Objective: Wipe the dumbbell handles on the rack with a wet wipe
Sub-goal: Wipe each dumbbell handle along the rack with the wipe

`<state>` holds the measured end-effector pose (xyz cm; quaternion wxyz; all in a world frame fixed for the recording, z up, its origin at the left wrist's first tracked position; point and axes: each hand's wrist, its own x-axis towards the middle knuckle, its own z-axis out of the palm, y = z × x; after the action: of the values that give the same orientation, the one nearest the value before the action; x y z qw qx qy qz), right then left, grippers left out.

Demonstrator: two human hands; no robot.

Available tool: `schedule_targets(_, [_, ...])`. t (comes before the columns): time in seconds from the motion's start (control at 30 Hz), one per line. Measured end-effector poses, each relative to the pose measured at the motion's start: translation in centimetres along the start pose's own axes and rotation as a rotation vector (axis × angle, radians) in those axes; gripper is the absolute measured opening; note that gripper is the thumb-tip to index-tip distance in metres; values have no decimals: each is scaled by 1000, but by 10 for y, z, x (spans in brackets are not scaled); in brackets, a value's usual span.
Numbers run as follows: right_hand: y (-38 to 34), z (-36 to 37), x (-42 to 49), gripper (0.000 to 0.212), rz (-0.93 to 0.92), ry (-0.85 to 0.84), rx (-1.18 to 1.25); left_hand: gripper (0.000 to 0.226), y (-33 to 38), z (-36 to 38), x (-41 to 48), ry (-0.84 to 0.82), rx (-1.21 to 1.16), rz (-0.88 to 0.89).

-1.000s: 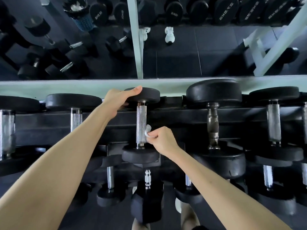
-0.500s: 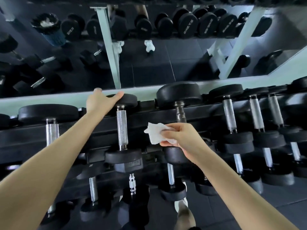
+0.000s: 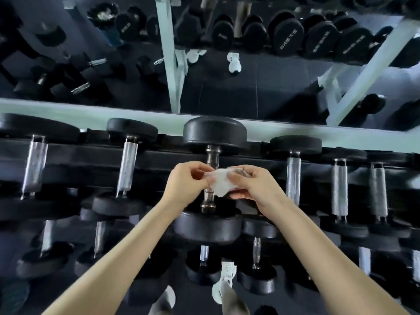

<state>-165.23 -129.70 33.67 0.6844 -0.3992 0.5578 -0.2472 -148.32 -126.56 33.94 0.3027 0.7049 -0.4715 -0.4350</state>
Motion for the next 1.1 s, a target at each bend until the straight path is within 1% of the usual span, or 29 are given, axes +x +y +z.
schedule_targets(0.07, [5,3,9,7,-36,50,-63,10,-6,3,2,84,-91,-119])
schedule_targets(0.13, [12,8,19,10,-80,166,-116,12,-13,5,7,185,-128,-185])
schedule_targets(0.23, [22,17,34,12,-182,334,-228,15,-17,9,19,334,-39,-156])
schedule_targets(0.3, [25,21,42,9,-218,431,-325,15,-16,13,27,399,-4,-114])
schedule_targets(0.37, [26,25,47,5,-180,520,-416,16,-19,19,33,427,2,-100])
schedule_targets(0.43, [30,28,49,11,-147,607,-502,18,-24,26,35,433,7,-102])
schedule_targets(0.5, [32,30,46,18,-208,668,-540,16,-29,29,36,425,41,-100])
schedule_targets(0.53, [32,31,44,21,-267,672,-542,13,-30,29,37,412,47,-95])
schedule_targets(0.6, [32,36,38,24,-377,626,-591,9,-29,27,36,358,8,-91])
schedule_targets(0.7, [35,51,29,20,-419,480,-710,7,-28,24,34,272,-72,-108])
schedule_targets(0.77, [36,60,26,24,-389,426,-700,14,-30,21,33,229,-176,-156])
schedule_targets(0.8, [35,63,26,27,-372,430,-675,18,-31,19,34,213,-253,-194])
schedule_targets(0.87, [32,66,31,33,-335,453,-630,17,-33,15,36,199,-349,-263])
schedule_targets(0.93, [31,67,39,35,-294,466,-634,9,-31,12,38,189,-378,-291])
schedule_targets(1.0, [31,66,46,38,-245,473,-597,3,-29,10,41,181,-391,-272])
schedule_targets(1.1, [29,55,54,38,-204,428,-523,10,-29,10,46,160,-321,-208])
